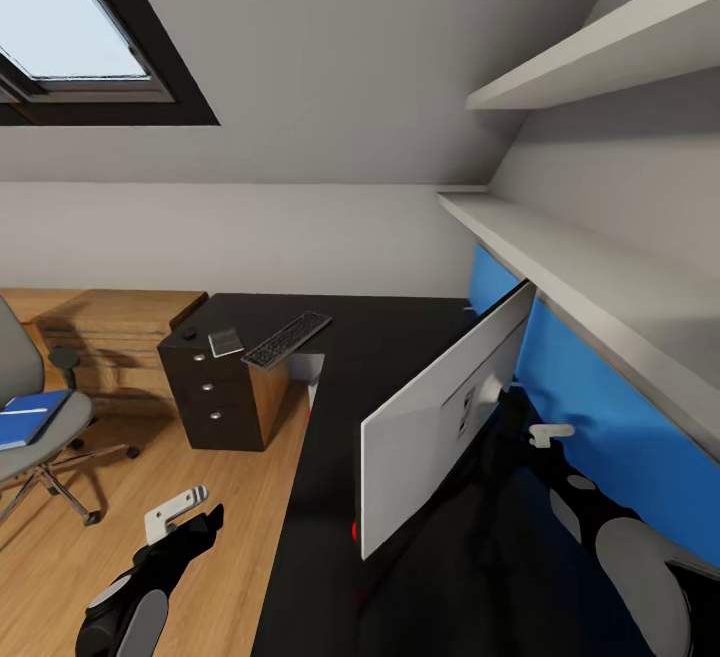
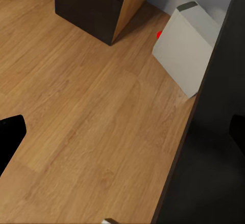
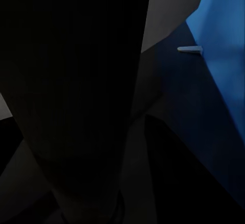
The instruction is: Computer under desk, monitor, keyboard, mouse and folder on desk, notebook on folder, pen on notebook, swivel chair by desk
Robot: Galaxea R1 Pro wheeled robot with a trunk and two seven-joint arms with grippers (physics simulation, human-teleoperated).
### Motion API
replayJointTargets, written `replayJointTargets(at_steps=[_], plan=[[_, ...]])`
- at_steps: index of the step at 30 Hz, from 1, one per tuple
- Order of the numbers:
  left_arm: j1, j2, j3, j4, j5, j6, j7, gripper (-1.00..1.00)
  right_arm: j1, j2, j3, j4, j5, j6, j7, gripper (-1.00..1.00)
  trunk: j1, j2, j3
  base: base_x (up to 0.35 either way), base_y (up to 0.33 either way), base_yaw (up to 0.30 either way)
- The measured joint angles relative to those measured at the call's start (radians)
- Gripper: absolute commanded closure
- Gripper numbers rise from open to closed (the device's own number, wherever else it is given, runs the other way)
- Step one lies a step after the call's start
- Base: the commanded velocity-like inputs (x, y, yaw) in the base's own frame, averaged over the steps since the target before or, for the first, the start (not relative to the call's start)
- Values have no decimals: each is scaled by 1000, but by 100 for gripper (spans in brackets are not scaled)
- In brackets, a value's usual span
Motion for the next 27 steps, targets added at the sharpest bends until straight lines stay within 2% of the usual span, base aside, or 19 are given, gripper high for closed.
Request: replayJointTargets(at_steps=[17,27], plan=[[0,0,2,0,0,0,1,-100,0,0,-1,-1,-1,-2,-8,100,0,0,0,1,0,0],[0,0,2,0,0,0,1,-100,0,0,-4,0,0,-2,-16,100,0,0,0,84,-2,0]])
